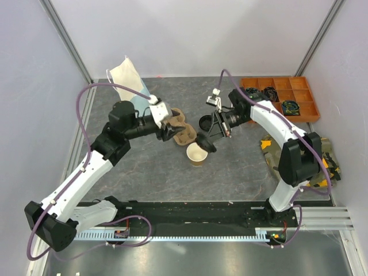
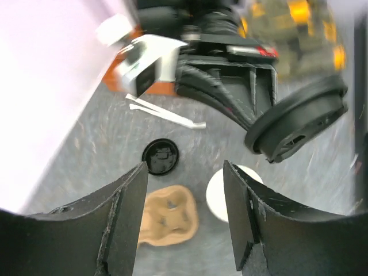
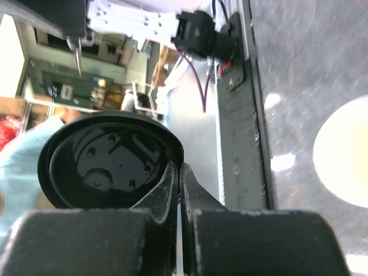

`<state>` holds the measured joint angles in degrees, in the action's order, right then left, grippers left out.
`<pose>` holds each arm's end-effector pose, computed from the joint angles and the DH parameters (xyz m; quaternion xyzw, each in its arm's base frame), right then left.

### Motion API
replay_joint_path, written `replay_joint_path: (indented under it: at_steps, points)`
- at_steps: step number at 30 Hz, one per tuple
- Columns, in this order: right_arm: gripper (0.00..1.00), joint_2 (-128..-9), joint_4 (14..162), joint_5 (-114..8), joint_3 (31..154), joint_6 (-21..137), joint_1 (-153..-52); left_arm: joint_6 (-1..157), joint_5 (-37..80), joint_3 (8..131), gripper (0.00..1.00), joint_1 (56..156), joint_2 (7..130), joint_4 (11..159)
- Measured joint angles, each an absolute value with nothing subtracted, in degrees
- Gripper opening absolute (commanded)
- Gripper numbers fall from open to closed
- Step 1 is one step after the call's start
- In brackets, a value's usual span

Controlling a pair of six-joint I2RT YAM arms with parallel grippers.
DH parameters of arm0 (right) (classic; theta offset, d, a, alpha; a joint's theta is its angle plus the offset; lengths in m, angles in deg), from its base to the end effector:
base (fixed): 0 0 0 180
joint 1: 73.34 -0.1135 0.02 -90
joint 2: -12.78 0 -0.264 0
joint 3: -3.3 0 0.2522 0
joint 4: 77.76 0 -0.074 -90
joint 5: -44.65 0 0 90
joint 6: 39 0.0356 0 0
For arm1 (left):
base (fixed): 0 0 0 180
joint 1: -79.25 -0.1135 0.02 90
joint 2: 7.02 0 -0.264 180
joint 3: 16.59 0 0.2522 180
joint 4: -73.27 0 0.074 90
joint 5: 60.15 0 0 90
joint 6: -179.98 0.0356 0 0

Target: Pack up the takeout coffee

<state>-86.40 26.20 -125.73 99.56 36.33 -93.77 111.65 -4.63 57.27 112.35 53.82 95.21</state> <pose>0.2963 0.1478 0.2828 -0.2885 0.7063 0.6452 0.0411 0.1894 -0.1475 0.3848 0.5049 0.5559 -0.2859 0.5953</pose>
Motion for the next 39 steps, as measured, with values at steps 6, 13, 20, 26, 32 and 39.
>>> replay_joint_path:
  at_steps: [6,13,20,26,32,39]
  points:
    - [0.00,-93.74,16.54,-128.11,113.50,23.87,-91.19,90.06,-8.06,56.44,0.57,110.28,53.92,86.14]
    - [0.00,-93.68,12.38,-128.37,113.83,22.95,-91.37,80.35,-7.10,52.13,0.57,112.64,54.80,79.30]
    - [0.00,-92.69,11.22,-129.12,113.83,22.69,-91.50,72.77,-3.23,48.28,0.56,114.41,55.89,74.89]
    - [0.00,-92.58,11.22,-129.12,113.83,23.76,-91.45,67.00,-1.57,46.03,0.54,114.47,57.09,71.22]
    - [0.00,-91.75,11.86,-129.14,113.33,28.00,-91.19,64.22,-1.18,45.90,0.50,116.57,59.15,68.96]
    - [0.00,-90.42,13.67,-129.14,111.53,30.05,-90.82,62.87,-1.42,45.79,0.29,117.64,60.24,67.00]
